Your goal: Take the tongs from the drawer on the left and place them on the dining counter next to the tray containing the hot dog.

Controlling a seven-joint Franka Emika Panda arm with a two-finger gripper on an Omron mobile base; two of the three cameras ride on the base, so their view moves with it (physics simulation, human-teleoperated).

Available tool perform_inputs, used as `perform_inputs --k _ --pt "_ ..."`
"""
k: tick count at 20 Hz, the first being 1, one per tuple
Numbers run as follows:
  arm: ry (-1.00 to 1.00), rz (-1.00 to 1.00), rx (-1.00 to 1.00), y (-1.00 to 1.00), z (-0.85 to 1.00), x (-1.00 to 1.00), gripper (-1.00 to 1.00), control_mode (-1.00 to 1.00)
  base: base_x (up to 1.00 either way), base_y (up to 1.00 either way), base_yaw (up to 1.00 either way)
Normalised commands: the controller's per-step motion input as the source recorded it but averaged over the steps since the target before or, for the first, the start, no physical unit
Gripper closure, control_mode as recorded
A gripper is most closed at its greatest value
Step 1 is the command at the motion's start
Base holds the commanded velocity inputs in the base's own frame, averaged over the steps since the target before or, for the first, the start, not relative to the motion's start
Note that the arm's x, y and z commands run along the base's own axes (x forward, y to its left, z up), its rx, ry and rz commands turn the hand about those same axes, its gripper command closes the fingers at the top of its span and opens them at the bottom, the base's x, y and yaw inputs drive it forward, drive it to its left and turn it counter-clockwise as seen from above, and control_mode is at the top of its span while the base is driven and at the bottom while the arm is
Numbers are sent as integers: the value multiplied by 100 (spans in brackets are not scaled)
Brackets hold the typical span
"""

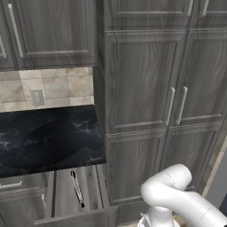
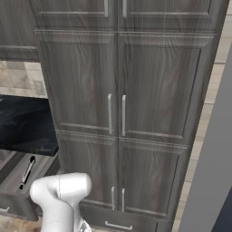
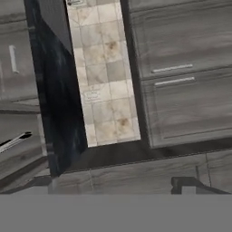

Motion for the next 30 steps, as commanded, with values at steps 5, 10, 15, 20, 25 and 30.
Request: perform_inputs --k 5,10,15,20,25,30 --pt "12 0 13 -14 86 36 -100 -100 0 0 0" --pt "14 0 16 -22 78 40 -100 -100 0 0 0" --pt "14 0 20 -42 56 50 -100 -100 0 0 0" --pt "2 -1 28 -47 19 53 -100 -100 0 0 0" --pt "0 -2 28 -31 8 61 -100 -100 0 0 0" --pt "2 -5 33 -30 1 69 -100 -100 0 0 0"
